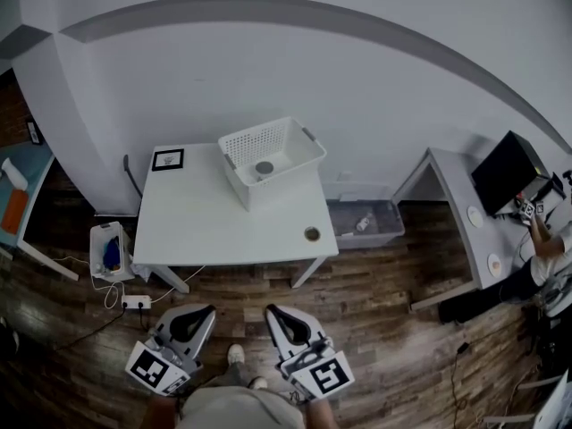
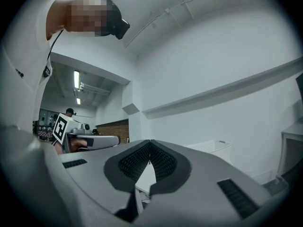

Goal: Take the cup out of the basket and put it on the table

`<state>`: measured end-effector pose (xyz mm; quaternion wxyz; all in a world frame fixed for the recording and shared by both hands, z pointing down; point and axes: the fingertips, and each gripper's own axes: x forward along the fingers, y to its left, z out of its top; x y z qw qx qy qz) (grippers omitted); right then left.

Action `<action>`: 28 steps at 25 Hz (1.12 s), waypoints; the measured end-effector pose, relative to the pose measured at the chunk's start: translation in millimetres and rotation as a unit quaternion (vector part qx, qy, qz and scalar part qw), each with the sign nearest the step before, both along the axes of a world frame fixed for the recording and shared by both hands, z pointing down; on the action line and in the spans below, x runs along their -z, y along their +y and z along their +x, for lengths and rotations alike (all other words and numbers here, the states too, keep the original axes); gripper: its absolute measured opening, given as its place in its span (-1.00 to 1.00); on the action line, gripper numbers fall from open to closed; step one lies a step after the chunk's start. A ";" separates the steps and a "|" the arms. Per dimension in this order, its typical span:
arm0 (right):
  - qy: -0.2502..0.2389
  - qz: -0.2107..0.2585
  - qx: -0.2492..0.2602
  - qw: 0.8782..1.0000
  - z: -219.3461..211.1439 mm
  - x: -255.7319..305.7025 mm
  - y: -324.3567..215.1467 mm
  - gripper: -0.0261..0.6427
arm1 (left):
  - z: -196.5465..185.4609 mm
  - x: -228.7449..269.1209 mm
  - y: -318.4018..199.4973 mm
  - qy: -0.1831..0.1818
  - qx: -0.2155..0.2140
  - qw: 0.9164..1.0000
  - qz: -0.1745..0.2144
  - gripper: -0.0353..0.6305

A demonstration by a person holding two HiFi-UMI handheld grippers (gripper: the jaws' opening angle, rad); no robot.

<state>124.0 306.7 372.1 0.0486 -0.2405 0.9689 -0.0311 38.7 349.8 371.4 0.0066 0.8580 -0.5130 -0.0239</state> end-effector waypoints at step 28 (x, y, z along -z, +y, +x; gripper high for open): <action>0.009 0.010 -0.029 0.999 -33.7 -0.8 -125.0 -0.89 | -38.0 -11.1 -129.9 0.013 -0.023 1.000 -0.001 -0.89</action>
